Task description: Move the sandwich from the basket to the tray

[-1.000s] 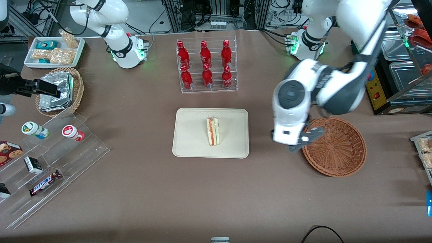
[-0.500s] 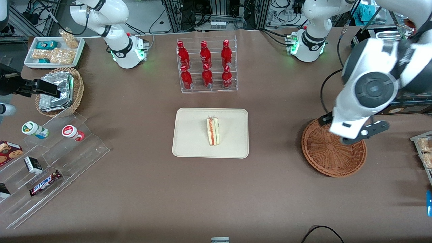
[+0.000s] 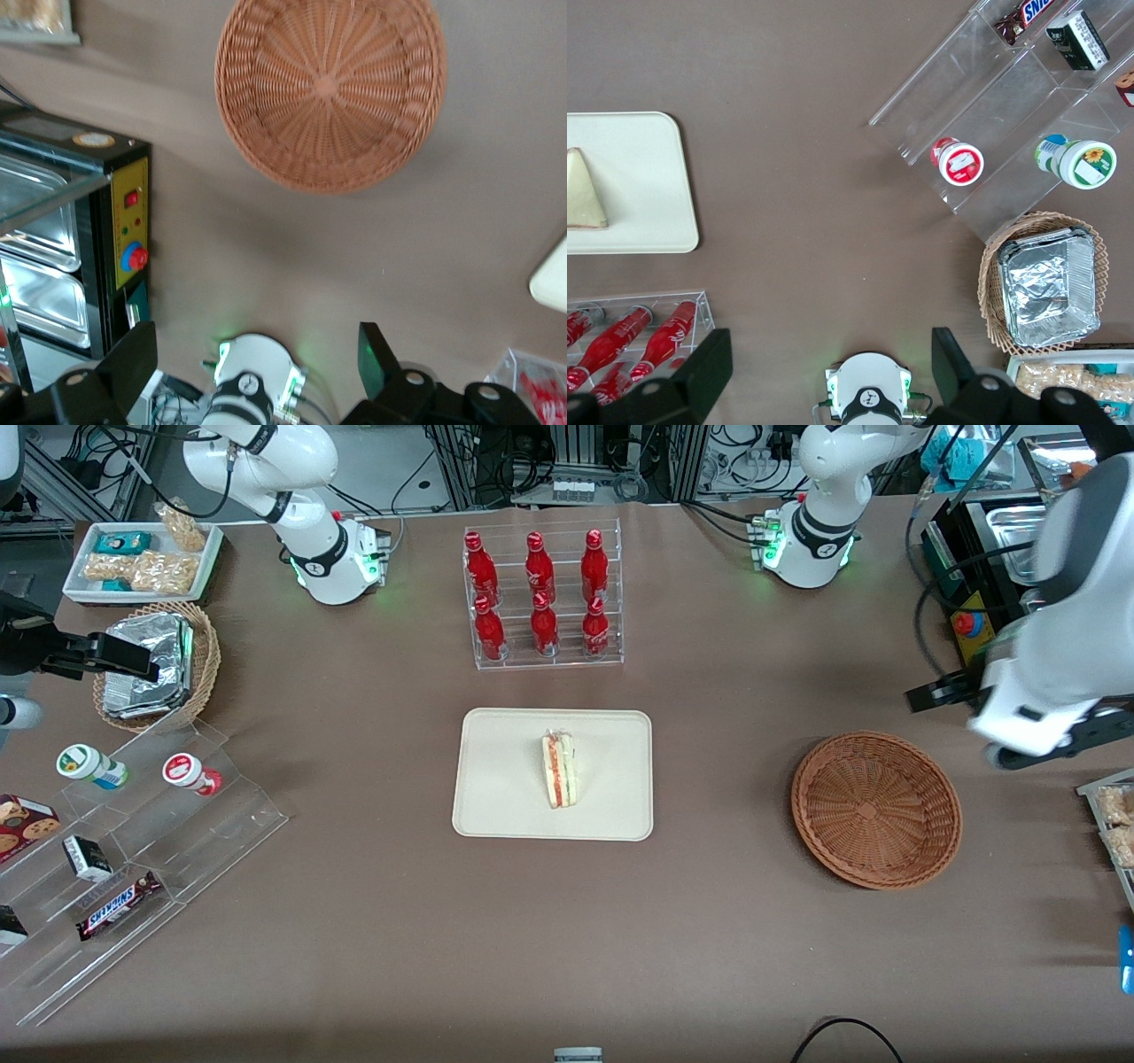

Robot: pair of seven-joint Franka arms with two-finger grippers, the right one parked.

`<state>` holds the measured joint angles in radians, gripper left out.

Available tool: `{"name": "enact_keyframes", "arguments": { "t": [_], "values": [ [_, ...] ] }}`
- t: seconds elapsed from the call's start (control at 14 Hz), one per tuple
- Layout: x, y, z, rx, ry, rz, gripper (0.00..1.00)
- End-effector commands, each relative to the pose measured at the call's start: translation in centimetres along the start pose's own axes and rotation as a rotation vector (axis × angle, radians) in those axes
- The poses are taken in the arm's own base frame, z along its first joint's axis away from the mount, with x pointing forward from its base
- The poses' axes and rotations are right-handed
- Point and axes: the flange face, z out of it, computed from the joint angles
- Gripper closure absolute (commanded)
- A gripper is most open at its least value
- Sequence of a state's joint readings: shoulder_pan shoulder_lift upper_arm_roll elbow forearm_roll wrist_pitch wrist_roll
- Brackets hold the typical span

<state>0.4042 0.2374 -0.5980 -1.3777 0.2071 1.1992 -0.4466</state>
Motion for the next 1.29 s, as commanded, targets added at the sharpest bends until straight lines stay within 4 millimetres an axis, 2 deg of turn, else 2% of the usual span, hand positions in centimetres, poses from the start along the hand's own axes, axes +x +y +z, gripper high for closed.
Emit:
{"name": "enact_keyframes", "arguments": {
  "t": [0.0, 0.36, 0.5, 0.64, 0.93, 1.21],
  "values": [
    [-2.4, -0.3, -0.9, -0.033, -0.024, 0.019, 0.0],
    [-6.4, 1.1, -0.5, -0.029, -0.016, 0.048, 0.0],
    [-7.4, 0.6, -0.5, -0.025, -0.012, 0.097, 0.0],
    [-7.0, -1.7, -0.8, -0.051, -0.012, 0.126, 0.0],
    [-7.0, -1.3, -3.1, -0.067, 0.044, 0.131, 0.0],
    [-7.1, -0.3, -2.9, -0.062, 0.038, 0.148, 0.0]
  ]
}}
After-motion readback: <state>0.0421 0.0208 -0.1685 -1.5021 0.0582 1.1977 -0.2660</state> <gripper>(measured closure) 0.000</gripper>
